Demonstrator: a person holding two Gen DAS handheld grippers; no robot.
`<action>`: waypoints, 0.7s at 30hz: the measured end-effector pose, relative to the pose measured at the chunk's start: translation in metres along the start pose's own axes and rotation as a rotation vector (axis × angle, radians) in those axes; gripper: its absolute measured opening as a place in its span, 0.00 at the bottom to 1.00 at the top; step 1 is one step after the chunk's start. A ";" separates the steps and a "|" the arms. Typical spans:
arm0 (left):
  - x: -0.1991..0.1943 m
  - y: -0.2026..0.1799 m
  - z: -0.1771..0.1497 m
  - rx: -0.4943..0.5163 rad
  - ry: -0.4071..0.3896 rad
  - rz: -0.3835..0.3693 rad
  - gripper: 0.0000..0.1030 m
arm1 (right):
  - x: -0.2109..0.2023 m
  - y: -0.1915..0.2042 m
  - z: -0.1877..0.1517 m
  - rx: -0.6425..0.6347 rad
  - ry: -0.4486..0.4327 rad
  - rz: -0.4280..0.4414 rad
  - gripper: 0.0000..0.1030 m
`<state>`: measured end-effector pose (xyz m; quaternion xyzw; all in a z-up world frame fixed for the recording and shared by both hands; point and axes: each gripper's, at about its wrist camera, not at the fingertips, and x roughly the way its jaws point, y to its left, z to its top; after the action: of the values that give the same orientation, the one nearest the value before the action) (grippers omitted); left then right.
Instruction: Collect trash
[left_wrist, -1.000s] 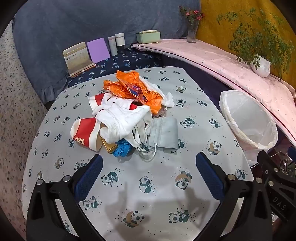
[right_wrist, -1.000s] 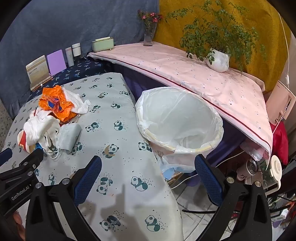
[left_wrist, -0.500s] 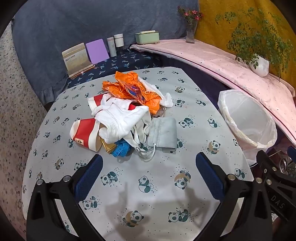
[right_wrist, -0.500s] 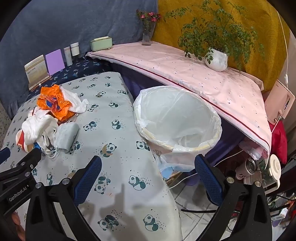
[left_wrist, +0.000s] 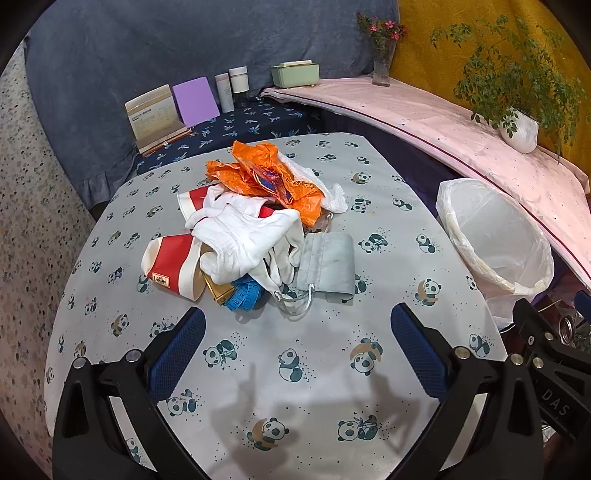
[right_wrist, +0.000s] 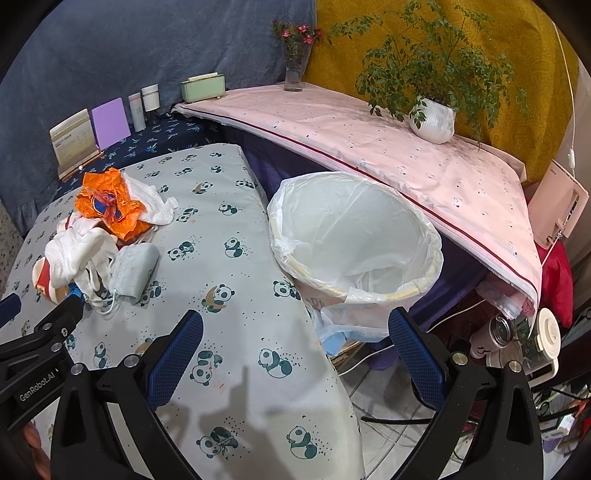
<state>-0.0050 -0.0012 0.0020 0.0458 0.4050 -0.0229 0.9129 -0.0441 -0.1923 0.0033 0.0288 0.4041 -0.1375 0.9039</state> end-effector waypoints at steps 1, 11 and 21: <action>0.000 0.000 0.000 0.001 0.000 0.000 0.93 | 0.000 0.000 0.000 0.000 0.000 0.001 0.93; 0.000 0.002 0.000 -0.001 0.003 -0.003 0.93 | 0.000 0.001 0.000 -0.002 -0.001 -0.001 0.93; 0.001 0.003 0.000 -0.005 0.009 -0.001 0.93 | -0.001 0.001 0.000 -0.003 0.001 -0.003 0.93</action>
<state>-0.0039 0.0021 0.0011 0.0435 0.4093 -0.0221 0.9111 -0.0441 -0.1912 0.0037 0.0270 0.4047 -0.1385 0.9035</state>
